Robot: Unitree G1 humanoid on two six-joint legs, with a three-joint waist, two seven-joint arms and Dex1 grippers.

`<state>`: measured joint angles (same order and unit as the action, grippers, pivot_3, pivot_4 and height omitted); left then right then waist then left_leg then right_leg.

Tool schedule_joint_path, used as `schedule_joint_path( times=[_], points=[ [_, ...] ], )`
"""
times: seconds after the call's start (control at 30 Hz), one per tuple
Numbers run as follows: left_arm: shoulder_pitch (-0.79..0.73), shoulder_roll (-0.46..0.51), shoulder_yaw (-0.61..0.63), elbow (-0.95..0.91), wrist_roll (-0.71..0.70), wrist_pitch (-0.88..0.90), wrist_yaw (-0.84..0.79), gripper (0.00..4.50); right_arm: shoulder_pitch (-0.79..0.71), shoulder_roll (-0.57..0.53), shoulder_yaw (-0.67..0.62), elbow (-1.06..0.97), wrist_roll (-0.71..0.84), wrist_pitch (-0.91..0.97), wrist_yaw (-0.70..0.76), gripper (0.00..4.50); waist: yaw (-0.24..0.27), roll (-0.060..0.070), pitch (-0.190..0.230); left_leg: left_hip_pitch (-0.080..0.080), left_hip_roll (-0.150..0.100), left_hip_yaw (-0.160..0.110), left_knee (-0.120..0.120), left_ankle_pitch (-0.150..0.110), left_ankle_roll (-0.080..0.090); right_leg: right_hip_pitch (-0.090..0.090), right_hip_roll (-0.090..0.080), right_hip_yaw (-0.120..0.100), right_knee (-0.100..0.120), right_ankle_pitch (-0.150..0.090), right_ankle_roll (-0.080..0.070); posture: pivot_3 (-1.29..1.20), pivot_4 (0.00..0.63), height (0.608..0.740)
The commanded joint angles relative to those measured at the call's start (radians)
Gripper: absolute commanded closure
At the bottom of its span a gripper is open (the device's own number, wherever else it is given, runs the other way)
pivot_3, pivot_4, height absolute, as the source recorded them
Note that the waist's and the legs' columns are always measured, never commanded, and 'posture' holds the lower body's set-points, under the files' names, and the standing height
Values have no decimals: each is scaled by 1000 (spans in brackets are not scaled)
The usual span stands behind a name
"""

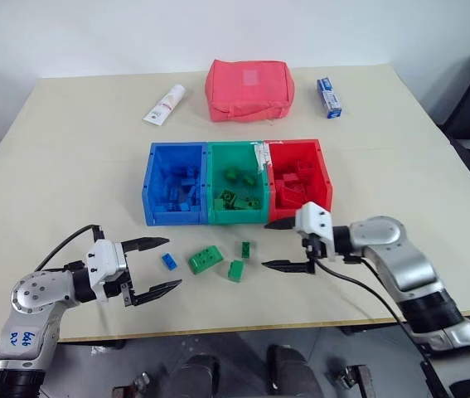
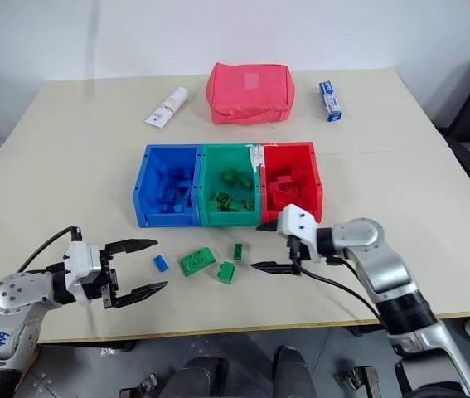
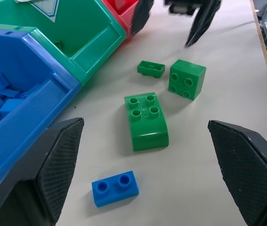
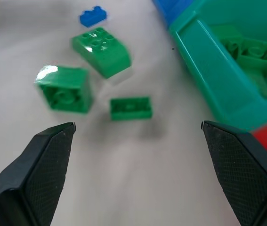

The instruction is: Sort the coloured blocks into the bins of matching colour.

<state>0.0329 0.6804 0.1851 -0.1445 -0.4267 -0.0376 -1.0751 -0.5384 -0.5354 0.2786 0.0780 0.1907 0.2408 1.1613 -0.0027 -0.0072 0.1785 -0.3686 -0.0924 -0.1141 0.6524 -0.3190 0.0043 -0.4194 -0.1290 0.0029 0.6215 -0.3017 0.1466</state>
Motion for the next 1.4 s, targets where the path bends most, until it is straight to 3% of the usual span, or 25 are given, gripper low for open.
schedule_joint_path(
  times=[0.03, 0.2, 0.27, 0.53, 0.77, 1.03, 1.13, 1.27, 1.4],
  points=[
    [17, 6, 15, -38, -5, -9, 8, 0, -21, 32, 36, 36, -30, -18, -1, 32, 1, 0, 0, 0, 0, 0, 0, 0, 0, 0, 0, 0, 0, 0, 0, 0, 150, 740],
    [45, 8, 26, -63, -9, -5, 24, 0, -50, 89, 68, 65, -44, 5, -4, 32, -3, 0, 0, -1, 0, 0, 0, 0, 0, 0, 0, 0, 0, 0, 0, 0, 150, 740],
    [54, 9, 30, -70, -11, -3, 28, 0, -49, 91, 73, 59, -39, 15, 8, 414, -2, 0, 0, 0, 0, 0, 0, 0, 0, -1, 1, 0, 1, 0, 0, 0, 150, 740],
    [61, -5, 39, -88, -28, 11, 59, 0, -49, 91, 43, 37, -32, -8, 1, 2933, -2, 0, 0, 0, 0, 0, 1, 0, 0, -1, 1, 0, 1, 0, 0, 0, 150, 740],
    [45, -39, 91, -109, -88, 76, 144, 0, -204, 129, -110, 23, 71, 102, -99, 2933, -5, 0, 0, -1, 0, 2, 1, 0, 0, -4, 1, 3, 4, 0, 0, 0, 150, 740],
    [36, -48, 88, -107, -79, 79, 159, 0, -298, 145, -98, 143, 42, 67, -83, 2933, -2, 0, 0, -3, 0, 2, -1, 0, -1, -6, 0, 2, 4, -1, -2, 0, 150, 740],
    [42, -48, 96, -115, -76, 78, 167, 0, -270, 121, -96, 91, 62, 100, -51, 2933, -2, 0, 0, -4, 0, 2, -1, 0, 0, -7, 0, 2, 4, -1, -2, 0, 150, 740],
    [69, -51, 95, -115, -69, 69, 164, 0, -134, 44, -51, -88, 103, 140, 60, 2933, 0, 0, 0, -4, 0, 2, -2, 0, 0, -7, 0, 2, 4, -1, -2, 0, 150, 740],
    [62, -53, 84, -115, -70, 71, 163, 0, -25, 1, -14, -214, 123, 202, 76, 2933, -3, 0, 0, -4, 0, 3, 0, -1, 0, -7, 0, 3, 3, -1, -2, 0, 150, 740]
  ],
)
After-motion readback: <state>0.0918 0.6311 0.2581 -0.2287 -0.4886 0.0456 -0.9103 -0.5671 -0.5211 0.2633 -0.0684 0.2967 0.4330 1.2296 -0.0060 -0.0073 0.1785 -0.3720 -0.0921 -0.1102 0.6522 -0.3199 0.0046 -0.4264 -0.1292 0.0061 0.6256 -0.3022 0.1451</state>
